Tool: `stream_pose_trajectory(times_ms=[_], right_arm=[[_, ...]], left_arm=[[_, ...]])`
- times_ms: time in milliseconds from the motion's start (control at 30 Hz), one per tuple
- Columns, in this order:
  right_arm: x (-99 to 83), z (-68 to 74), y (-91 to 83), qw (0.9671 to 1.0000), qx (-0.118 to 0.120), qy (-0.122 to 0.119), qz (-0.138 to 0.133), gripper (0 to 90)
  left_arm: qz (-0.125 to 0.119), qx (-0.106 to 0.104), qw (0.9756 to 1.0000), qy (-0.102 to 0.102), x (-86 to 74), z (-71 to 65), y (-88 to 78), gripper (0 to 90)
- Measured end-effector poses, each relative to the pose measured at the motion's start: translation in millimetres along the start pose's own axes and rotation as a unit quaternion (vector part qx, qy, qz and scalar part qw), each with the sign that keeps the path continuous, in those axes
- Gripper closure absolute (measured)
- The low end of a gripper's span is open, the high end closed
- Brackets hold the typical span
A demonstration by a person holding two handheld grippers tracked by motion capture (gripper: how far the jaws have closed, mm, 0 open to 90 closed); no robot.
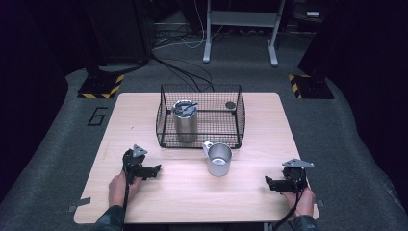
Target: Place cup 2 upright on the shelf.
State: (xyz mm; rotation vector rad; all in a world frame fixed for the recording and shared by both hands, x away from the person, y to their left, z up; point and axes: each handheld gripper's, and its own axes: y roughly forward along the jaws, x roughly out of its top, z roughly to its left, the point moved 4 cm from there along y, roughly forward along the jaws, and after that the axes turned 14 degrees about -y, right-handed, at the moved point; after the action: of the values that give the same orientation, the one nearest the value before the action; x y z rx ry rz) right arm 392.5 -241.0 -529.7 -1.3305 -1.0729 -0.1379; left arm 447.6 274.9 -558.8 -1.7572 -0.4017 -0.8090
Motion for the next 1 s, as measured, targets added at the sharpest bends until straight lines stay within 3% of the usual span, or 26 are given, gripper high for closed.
stream_pose_trajectory(times_ms=[167,367,600,1000], right_arm=[[19.9,10.0,-5.4,0.9998,0.017,0.003,-0.013,0.0],[39.6,29.0,-6.8,0.9988,0.042,-0.011,-0.021,0.0],[59.4,51.2,-8.0,0.9959,0.079,-0.025,-0.035,0.0],[93.8,76.6,-2.2,0.9908,0.116,-0.059,-0.038,0.0]], left_arm=[[0.0,-0.001,1.0,0.0,0.1,-0.2,0.3,0.2],[0.0,-0.001,1.0,0.001,0.2,-0.1,0.1,0.2],[0.001,-0.001,1.0,0.003,0.3,0.1,0.1,0.2],[0.0,-0.001,1.0,0.001,0.2,-0.1,0.2,0.2]])
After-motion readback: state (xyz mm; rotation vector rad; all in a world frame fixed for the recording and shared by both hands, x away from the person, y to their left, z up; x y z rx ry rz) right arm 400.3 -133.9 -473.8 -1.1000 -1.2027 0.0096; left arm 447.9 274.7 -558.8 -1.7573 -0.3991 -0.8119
